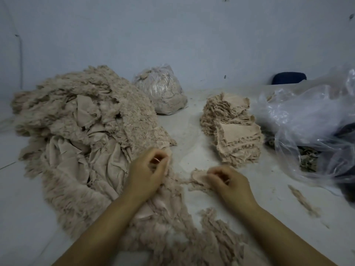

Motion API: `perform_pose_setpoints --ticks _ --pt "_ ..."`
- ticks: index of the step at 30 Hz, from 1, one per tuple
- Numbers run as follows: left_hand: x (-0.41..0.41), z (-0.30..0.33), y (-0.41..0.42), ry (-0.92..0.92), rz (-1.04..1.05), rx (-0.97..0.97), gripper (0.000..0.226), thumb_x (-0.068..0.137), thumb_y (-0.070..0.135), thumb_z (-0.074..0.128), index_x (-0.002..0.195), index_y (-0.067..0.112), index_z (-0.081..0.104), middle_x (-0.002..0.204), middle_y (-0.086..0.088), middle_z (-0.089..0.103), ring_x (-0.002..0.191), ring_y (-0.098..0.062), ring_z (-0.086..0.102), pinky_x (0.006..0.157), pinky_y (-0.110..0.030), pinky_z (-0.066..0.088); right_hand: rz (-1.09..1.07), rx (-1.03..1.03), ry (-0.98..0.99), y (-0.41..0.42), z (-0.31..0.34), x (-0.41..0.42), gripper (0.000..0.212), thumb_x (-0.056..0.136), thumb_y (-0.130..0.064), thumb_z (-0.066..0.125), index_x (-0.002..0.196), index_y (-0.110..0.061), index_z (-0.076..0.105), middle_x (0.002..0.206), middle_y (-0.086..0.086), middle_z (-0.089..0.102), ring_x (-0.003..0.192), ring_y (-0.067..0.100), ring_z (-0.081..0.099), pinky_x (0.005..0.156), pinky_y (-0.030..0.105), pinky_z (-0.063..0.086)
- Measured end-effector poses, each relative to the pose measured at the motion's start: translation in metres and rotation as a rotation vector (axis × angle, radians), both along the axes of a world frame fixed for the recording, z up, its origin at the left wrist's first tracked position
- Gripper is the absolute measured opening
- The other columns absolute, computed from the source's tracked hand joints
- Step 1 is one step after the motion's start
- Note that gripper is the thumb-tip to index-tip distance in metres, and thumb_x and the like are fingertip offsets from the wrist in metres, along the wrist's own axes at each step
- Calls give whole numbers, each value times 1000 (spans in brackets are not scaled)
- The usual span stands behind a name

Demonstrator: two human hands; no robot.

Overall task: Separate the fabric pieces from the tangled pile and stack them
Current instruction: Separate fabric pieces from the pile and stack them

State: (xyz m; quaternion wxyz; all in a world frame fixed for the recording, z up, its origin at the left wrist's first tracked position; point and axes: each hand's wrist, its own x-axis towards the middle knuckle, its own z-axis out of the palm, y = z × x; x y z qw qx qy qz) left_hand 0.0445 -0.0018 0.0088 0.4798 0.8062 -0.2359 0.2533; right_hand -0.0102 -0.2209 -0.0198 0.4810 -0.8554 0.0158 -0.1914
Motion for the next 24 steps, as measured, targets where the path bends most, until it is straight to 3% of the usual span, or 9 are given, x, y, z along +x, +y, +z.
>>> perform_pose_setpoints --ticks 2,4,7,9,12,14,16,20,24 --pt "5 -1 19 61 182 124 37 79 42 67 112 29 55 104 22 48 98 0 47 83 -16 40 215 -98 45 15 0 -9 6 88 -24 67 90 -28 71 91 -10 66 84 -3 59 76 9 43" --pt "9 -6 28 424 190 207 59 74 38 78 124 25 50 110 10 48 104 -9 48 83 -21 41 408 -297 66 26 -3 -17 10 89 -29 66 97 -26 72 93 -10 62 83 -4 55 76 7 40" --pt "10 -10 25 434 85 38 22 74 7 77 89 19 65 87 5 63 84 -12 58 64 -11 42 589 -350 91 39 -5 -21 5 88 -31 68 88 -29 73 83 -13 64 78 -5 56 72 7 40" --pt "9 -3 21 401 -36 -144 28 74 -8 71 71 19 64 70 10 62 69 -3 57 60 -9 42 400 -122 74 47 5 -13 9 85 -26 71 80 -33 69 82 -11 68 74 2 61 67 8 42" --pt "5 10 14 408 -284 -90 31 77 -11 65 69 19 65 64 13 62 63 3 56 61 -11 41 110 -44 -68 49 27 7 36 83 -17 71 102 -41 52 102 -12 55 80 7 56 67 8 40" --pt "0 16 9 432 -398 -7 21 78 1 56 74 17 68 68 9 63 65 -5 56 62 -15 42 223 -172 -53 50 42 13 56 80 -16 74 112 -48 43 116 -12 41 100 1 48 83 10 39" --pt "1 17 4 446 -434 0 24 80 1 49 80 13 70 71 1 63 64 -12 56 61 -21 44 354 -204 7 49 50 18 41 77 -16 77 99 -42 54 114 -9 49 105 3 46 89 17 37" --pt "2 18 -1 543 -371 -177 21 88 0 55 96 17 65 75 1 67 69 -12 61 64 -25 48 327 216 77 41 48 19 16 87 -11 68 78 -15 55 63 -4 50 53 5 42 52 18 35" --pt "4 17 -9 627 -401 -243 21 93 1 49 86 9 67 77 -8 65 75 -21 59 71 -32 45 352 674 288 39 40 11 15 84 -18 68 92 -8 60 69 4 61 57 10 57 53 21 46"
